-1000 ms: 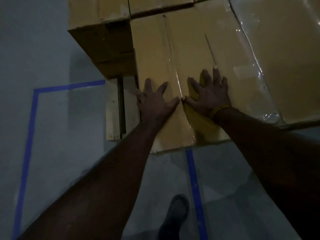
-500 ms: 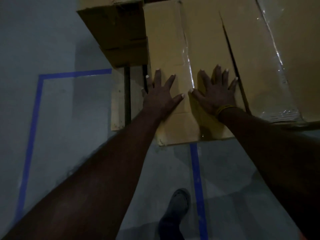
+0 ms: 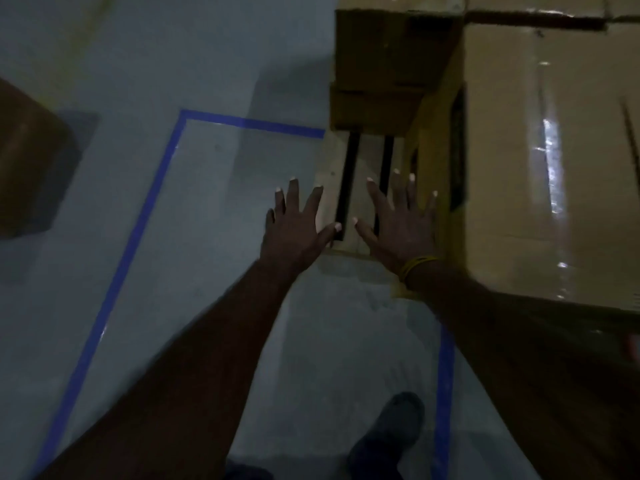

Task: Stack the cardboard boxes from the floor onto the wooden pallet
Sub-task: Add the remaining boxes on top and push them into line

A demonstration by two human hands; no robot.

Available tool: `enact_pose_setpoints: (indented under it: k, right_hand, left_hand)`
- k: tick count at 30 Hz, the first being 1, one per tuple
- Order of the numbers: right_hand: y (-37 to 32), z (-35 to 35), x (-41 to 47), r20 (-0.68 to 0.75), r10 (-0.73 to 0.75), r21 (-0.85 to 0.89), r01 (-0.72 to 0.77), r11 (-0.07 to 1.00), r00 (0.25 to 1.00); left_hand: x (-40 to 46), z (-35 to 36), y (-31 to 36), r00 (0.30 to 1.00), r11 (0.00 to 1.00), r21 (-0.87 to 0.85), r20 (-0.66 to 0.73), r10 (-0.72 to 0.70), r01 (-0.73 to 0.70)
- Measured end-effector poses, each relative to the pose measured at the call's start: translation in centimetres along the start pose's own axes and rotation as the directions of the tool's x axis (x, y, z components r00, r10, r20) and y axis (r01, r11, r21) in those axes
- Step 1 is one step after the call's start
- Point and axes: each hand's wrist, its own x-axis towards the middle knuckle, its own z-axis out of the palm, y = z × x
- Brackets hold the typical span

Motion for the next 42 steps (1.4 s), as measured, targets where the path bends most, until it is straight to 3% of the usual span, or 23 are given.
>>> enact_pose_setpoints:
  k: [6,12,20,31,42]
  right_hand:
    - [-15.9,1.6,-0.7,0.062,-0.126,0.024,0.125,0.992,0.990]
    - [-33.2,2.0,-1.8,0.142,-0.184,0.035,0.181,0.983,0.973]
    - [-53.2,3.1,0.7,0.098,-0.386,0.037,0.384,0.922,0.917]
    - [-68.6,11.4,13.5,0.216,-0.411,0.072,0.406,0.911,0.885]
    - [-78.1,11.9,24.6,0.310,-0.385,0.049,0.390,0.920,0.869]
  left_hand:
    - [-6.9,-5.6,-15.7,0.990,0.990,-0.034,-0.030,-0.140,0.139]
    - [-15.0,-12.2,-30.3,0.956,0.955,0.039,-0.048,-0.291,0.293]
    - [-18.3,-19.1,-45.5,0.897,0.905,-0.005,-0.134,-0.422,0.425]
    - [-9.2,-20.8,-64.8,0.868,0.870,0.013,-0.075,-0.490,0.493]
    - [-1.4,-26.0,-77.2,0.829,0.828,-0.059,-0.012,-0.559,0.558]
